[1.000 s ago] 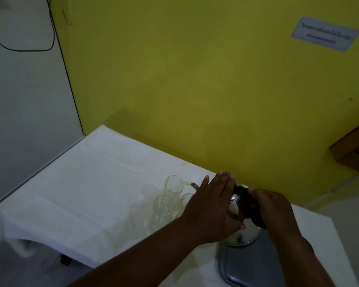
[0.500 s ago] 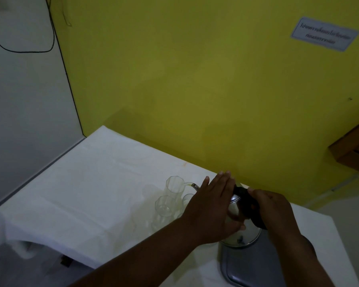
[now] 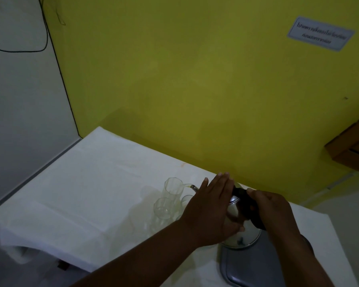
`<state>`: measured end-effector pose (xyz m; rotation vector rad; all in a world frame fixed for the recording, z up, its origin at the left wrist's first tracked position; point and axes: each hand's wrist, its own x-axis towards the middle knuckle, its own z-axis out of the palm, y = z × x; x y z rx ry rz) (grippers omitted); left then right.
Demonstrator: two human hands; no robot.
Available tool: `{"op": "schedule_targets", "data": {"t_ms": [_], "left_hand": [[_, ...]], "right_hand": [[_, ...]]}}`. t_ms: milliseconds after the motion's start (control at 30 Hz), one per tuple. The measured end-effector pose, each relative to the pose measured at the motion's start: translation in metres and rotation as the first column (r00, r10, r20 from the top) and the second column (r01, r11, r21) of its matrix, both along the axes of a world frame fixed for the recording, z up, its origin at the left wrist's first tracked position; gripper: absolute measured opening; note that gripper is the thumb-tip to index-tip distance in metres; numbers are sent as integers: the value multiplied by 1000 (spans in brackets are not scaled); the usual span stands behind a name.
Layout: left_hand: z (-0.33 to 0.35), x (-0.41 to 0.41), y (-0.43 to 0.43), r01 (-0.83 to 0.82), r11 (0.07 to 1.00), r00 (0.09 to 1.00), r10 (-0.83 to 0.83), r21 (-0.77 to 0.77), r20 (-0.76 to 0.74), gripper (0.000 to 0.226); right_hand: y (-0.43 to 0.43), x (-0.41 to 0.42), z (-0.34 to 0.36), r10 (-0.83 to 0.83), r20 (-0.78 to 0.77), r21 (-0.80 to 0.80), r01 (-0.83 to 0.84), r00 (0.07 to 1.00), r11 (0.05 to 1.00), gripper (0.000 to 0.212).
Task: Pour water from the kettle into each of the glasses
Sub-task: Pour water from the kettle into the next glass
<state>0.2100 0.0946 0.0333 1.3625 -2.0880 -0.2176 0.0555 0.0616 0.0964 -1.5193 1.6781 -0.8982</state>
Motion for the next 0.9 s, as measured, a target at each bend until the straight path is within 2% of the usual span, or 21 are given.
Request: {"op": "schedule_targets", "data": {"t_ms": [433,800,900], "left_hand": [[1,2,2,0,1000,1000,0,-18,-5,99],[0,4,0,4,1000,1000,-4,-5,-20,100],[1,4,-1,3,1000,1000,-3,-9,-19,100]], "right_hand": [[4,4,7,16,-8,-18,-16,1000,1000,36],[2,5,5,7,12,-3,-7,1000,1000,40],[1,4,5,3,11,11,-3,1000,1000,48]]}}
